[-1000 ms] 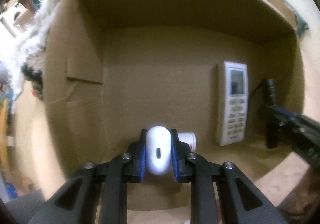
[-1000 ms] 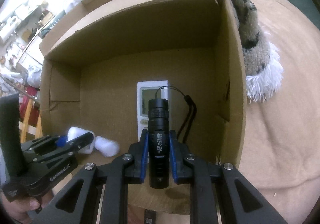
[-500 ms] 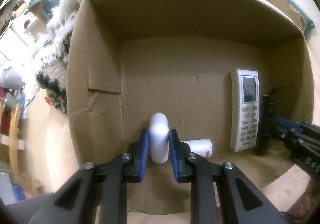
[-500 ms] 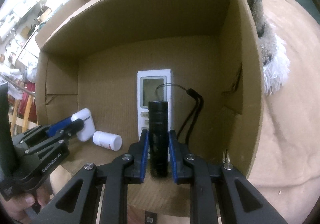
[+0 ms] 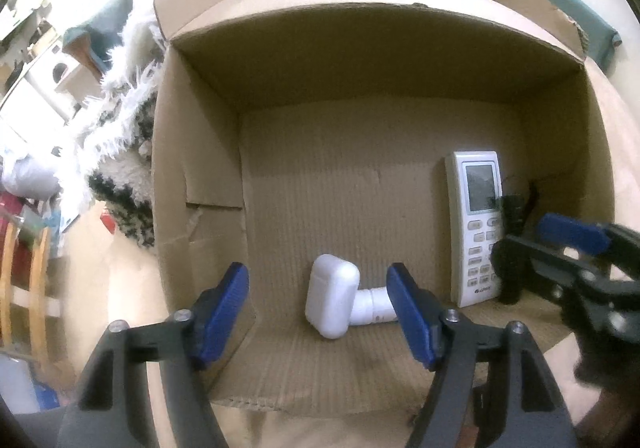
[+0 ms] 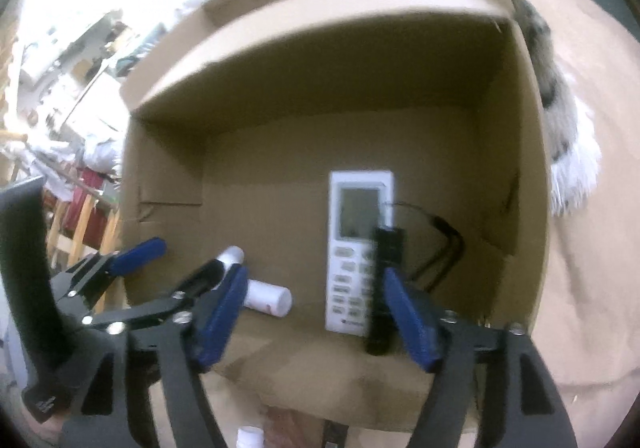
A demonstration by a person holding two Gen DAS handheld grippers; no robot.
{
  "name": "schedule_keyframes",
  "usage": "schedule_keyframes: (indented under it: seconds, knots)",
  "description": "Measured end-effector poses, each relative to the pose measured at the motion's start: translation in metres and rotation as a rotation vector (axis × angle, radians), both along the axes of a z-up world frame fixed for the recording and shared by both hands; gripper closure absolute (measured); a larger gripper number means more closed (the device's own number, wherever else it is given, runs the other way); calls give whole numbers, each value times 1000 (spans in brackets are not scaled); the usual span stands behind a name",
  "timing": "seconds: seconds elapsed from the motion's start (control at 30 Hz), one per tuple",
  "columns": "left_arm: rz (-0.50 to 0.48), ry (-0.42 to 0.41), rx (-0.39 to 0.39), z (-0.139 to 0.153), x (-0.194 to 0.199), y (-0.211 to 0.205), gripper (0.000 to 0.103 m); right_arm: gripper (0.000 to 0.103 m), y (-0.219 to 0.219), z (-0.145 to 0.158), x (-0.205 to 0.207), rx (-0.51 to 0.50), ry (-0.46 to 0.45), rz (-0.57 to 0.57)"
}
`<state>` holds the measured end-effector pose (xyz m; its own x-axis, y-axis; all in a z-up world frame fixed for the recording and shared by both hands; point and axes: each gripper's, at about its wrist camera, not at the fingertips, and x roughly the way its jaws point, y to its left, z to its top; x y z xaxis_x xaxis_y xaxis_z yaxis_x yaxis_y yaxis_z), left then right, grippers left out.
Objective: Organize rigid objects
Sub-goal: 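Lower the mouse and flashlight into the box and open both tools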
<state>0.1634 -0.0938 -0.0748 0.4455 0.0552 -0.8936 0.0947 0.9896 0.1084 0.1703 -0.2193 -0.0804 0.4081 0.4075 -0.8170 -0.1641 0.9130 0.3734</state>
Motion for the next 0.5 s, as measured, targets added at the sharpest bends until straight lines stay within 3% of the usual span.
schedule_keyframes:
  seconds: [0.13, 0.5]
  knots:
    - [8, -3, 25, 4, -1, 0, 34, 22, -3, 7, -2, 17, -28, -10]
    - [24, -8, -4, 7, -1, 14, 34, 22, -16, 13, -4, 40, -31, -32]
